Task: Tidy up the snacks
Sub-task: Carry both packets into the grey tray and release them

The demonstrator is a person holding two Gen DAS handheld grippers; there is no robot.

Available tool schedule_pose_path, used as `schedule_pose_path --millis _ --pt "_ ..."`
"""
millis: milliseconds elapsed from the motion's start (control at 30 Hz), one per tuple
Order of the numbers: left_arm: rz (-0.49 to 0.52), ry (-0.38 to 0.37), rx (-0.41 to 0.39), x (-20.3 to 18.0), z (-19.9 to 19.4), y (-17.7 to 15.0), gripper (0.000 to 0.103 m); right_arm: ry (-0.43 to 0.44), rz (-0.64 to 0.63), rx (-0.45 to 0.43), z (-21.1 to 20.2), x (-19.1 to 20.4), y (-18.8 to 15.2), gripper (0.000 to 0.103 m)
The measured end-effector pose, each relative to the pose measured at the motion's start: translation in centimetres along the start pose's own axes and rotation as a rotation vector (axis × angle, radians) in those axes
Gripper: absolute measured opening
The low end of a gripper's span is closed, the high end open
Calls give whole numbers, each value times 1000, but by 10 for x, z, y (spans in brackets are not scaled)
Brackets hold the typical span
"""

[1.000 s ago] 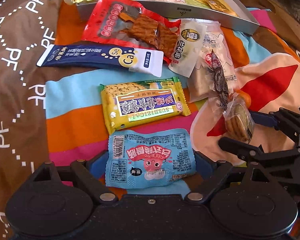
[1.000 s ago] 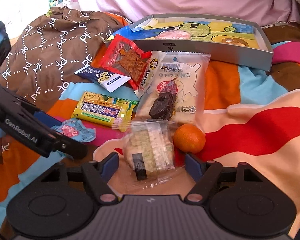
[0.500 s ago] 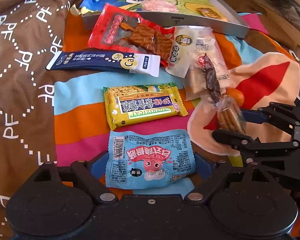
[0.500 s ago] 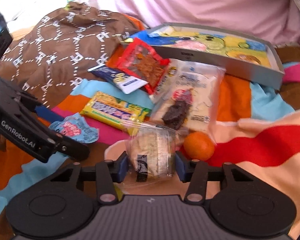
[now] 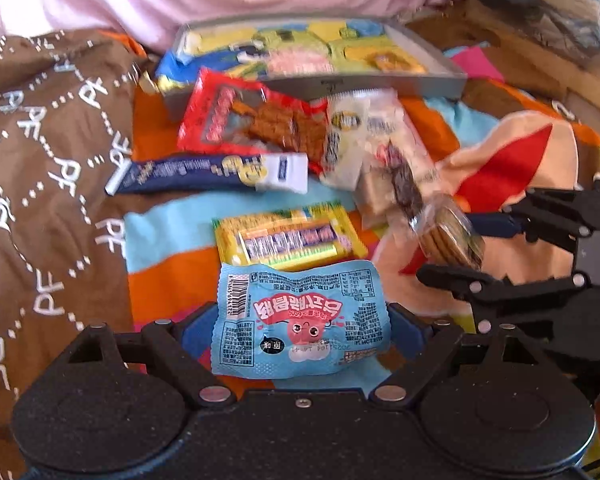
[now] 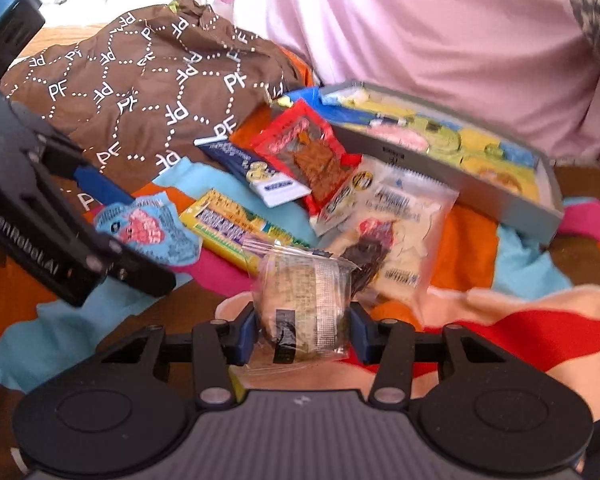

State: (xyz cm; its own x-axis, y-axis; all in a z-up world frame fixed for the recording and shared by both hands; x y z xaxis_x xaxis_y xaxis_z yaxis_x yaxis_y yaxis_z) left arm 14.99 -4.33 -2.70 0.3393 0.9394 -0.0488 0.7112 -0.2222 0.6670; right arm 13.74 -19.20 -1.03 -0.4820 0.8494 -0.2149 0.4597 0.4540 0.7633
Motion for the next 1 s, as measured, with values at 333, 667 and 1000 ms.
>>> schedule_pose_path --millis 333,667,1000 --pt "-35 56 -88 6 -6 46 89 -215 -72 -213 -12 -27 22 51" --pt "-97 61 -156 8 -13 131 89 -405 7 -353 -2 -98 52 52" --pt "-79 105 -249 -25 0 225 90 -453 144 -384 18 -164 70 53"
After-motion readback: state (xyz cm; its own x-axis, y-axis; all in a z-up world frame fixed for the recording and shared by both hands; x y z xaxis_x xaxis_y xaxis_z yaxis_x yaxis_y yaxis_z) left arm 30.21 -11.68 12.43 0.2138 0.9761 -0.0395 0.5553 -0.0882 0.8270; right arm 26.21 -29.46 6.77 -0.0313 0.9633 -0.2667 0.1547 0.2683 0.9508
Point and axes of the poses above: each gripper's, at about its wrist camera, not at the fingertips, and z roughly the way its jaws point, x to its left, y to its top, the point moved 4 cm from there along z, roughly the way its jaws point, and after that the axes turned 4 degrees about x, right-handed, at the moved point
